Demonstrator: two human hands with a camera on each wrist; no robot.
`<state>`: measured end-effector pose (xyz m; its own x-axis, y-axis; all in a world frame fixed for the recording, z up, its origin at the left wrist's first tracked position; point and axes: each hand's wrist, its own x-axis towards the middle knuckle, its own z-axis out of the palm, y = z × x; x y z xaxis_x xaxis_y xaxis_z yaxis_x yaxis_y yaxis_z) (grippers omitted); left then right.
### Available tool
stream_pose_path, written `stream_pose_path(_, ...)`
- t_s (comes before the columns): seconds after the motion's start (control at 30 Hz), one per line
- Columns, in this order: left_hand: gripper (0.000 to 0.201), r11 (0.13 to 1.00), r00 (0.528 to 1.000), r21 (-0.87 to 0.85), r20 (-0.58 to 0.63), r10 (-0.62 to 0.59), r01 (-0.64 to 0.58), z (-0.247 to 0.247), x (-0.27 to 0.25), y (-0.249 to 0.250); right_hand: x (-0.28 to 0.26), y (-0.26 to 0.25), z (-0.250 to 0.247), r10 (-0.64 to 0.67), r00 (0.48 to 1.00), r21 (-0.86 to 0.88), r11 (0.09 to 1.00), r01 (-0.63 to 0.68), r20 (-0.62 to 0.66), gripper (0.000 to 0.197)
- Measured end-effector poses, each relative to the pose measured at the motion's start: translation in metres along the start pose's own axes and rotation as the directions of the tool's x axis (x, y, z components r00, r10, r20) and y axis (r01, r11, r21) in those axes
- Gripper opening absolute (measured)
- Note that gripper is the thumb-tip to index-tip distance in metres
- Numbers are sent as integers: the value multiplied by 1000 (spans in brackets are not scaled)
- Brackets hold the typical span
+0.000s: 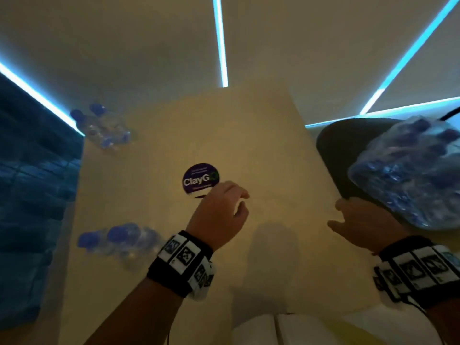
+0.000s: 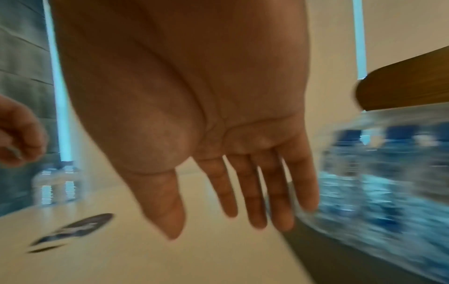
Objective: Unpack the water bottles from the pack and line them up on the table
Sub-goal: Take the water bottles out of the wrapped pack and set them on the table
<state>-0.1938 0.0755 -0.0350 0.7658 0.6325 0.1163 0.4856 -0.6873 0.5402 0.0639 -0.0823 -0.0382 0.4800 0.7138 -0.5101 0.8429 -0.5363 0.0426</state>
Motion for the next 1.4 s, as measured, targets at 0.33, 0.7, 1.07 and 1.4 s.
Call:
stream_pose_path(0.33, 27, 958, 806, -50, 528, 266, -283, 168, 168, 187, 10, 158, -15, 341, 926, 15, 939, -343, -161, 18)
stream_pose_path(0.7, 59, 973, 808, -64, 547, 220, -222, 248, 219, 283, 1, 227, -1, 400, 884, 137, 916, -377, -240, 29)
stream_pose_path(1.07, 33, 962, 883, -93, 384, 271, -255, 184, 159, 221, -21, 186, -12, 52, 932, 155, 988, 4, -359, 21)
stream_pose_path(1.4, 40, 971, 949, -10, 217, -230, 237, 31, -48, 38, -32, -49, -7, -496, 867, 129, 857, 499, -56, 31)
